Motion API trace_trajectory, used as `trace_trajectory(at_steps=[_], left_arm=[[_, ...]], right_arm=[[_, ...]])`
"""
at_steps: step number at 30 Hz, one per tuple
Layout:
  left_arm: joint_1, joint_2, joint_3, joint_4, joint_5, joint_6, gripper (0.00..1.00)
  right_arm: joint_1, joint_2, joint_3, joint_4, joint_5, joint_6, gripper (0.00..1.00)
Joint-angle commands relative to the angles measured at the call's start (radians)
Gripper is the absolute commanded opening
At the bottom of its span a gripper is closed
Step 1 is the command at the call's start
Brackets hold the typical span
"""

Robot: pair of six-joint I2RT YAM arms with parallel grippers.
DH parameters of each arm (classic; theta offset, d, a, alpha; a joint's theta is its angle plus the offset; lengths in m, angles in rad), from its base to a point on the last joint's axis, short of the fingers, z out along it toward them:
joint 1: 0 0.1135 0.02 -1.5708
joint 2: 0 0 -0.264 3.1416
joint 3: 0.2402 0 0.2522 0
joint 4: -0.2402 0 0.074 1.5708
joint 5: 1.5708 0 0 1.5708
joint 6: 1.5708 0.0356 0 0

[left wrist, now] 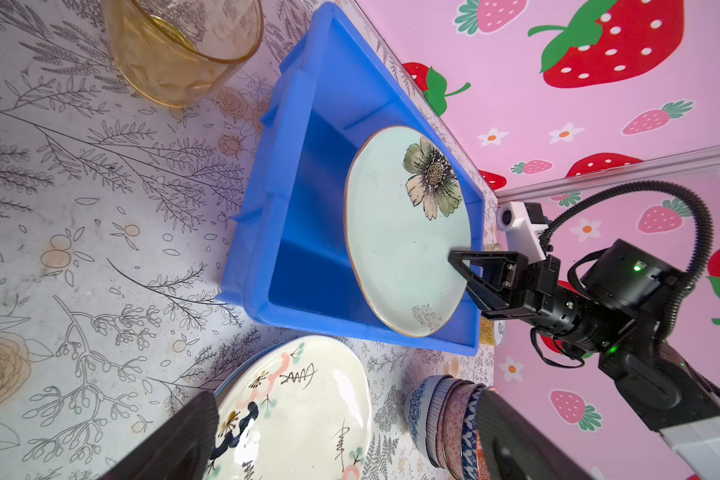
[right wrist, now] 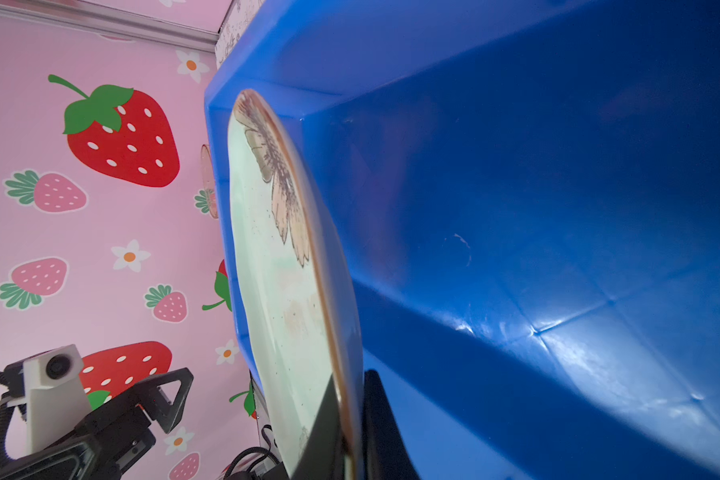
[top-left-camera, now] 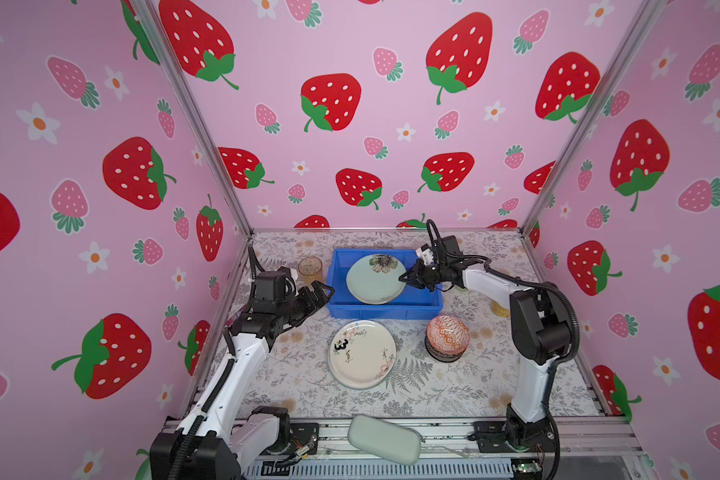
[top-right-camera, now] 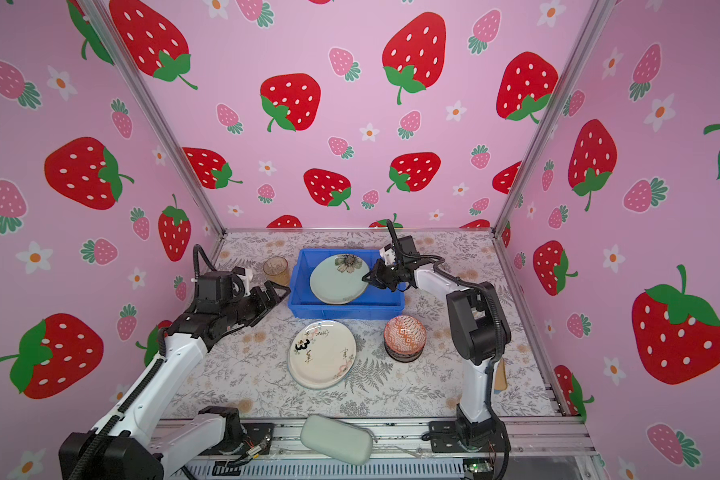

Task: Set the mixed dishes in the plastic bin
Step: 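Carry the green plate into the blue bin and lower it with the right gripper, then lower the green plate flat onto the bin floor with the right gripper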

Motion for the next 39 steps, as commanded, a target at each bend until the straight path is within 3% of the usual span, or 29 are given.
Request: trace_trajectory(at_steps=[1, 39], left_arm=[[0.007, -0.003, 0.032, 0.007, -0.002, 0.019, 0.99], [0.007, 0.040, -0.021, 0.064, 0.016, -0.007, 0.99]], right_arm=[[-0.001, -0.007, 0.034, 0.125, -0.044, 0.039, 0.00], [0.055, 0.189, 0.121, 0.240, -0.023, 0.151, 0.00]])
